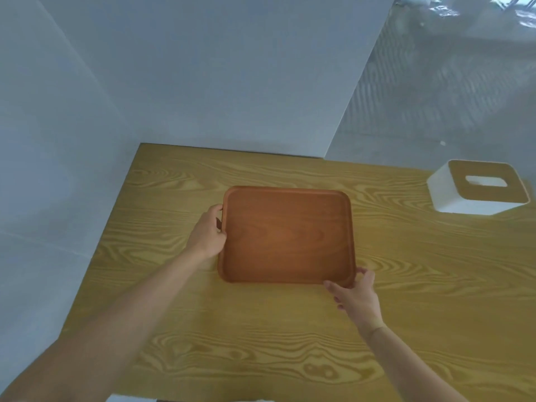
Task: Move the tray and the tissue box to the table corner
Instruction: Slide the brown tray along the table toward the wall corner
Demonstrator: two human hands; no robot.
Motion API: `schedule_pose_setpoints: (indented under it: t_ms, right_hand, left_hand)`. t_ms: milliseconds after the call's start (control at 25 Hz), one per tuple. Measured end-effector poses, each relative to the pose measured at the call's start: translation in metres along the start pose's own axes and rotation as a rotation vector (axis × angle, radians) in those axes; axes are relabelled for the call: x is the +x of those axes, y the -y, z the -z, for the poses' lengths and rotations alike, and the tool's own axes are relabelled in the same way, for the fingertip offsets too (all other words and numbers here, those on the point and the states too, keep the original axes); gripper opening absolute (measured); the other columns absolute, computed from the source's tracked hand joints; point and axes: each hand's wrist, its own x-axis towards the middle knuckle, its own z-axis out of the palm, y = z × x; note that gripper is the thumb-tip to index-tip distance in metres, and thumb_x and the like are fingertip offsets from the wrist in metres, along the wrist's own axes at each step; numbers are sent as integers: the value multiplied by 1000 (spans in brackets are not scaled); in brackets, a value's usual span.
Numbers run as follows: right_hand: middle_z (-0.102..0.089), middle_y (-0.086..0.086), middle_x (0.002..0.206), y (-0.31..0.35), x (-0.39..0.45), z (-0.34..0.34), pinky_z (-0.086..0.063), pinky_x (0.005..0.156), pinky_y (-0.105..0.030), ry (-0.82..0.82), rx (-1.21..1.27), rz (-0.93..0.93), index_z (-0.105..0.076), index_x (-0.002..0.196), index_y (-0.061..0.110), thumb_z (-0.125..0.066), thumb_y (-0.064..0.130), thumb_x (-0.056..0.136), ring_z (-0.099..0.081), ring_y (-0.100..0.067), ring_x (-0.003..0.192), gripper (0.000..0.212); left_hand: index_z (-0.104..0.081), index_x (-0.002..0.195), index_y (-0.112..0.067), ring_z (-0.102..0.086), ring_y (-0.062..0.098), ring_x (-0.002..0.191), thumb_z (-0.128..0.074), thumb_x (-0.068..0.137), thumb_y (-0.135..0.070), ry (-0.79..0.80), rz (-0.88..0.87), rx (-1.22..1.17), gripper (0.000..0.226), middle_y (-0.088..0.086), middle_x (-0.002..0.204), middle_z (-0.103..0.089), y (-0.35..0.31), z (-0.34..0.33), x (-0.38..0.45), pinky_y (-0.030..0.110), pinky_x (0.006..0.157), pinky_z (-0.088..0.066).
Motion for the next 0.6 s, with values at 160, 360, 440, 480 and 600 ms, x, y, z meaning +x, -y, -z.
schedule_pose_setpoints:
  t_ms: [160, 360, 440, 480, 600]
  right_hand:
    - [-70, 0, 96, 25, 41, -8, -59, 80, -50, 33, -94, 77, -31, 133, 25, -86, 30, 73, -68, -22, 86, 81]
    - [-69, 1, 89, 55, 83, -18, -51, 65, -36, 3, -206, 162, -38, 126, 17, -84, 29, 77, -64, -18, 79, 68]
    - [-68, 3, 85, 63, 93, -21, -49, 65, -36, -11, -260, 203, -42, 123, 16, -85, 29, 77, -65, -21, 81, 64]
    - [-68, 3, 84, 66, 98, -23, -50, 66, -38, -21, -292, 217, -43, 121, 16, -85, 30, 76, -66, -22, 83, 63]
    - [-70, 3, 92, 68, 104, -22, -51, 68, -41, -69, -429, 229, -45, 119, 22, -82, 43, 75, -66, -24, 88, 61]
  left_hand:
    - [-30, 150, -22, -63, 24, 98, -55, 87, 0, 29, 45, 14, 71, 13, 134, -54, -9, -4, 51, 33, 79, -50]
    - [-35, 149, -20, -58, 32, 113, -51, 84, 1, 34, 105, 50, 70, 16, 131, -56, -13, -8, 107, 40, 93, -49]
    - [-36, 148, -19, -60, 33, 109, -50, 85, 1, 25, 111, 82, 68, 17, 127, -57, -13, -7, 123, 40, 91, -49]
    - [-37, 147, -18, -60, 34, 109, -50, 85, 1, 28, 104, 105, 67, 17, 126, -58, -13, -7, 131, 42, 93, -49]
    - [-49, 138, -16, -60, 38, 107, -51, 85, -2, 32, 42, 178, 56, 17, 121, -59, -18, -4, 143, 46, 91, -51]
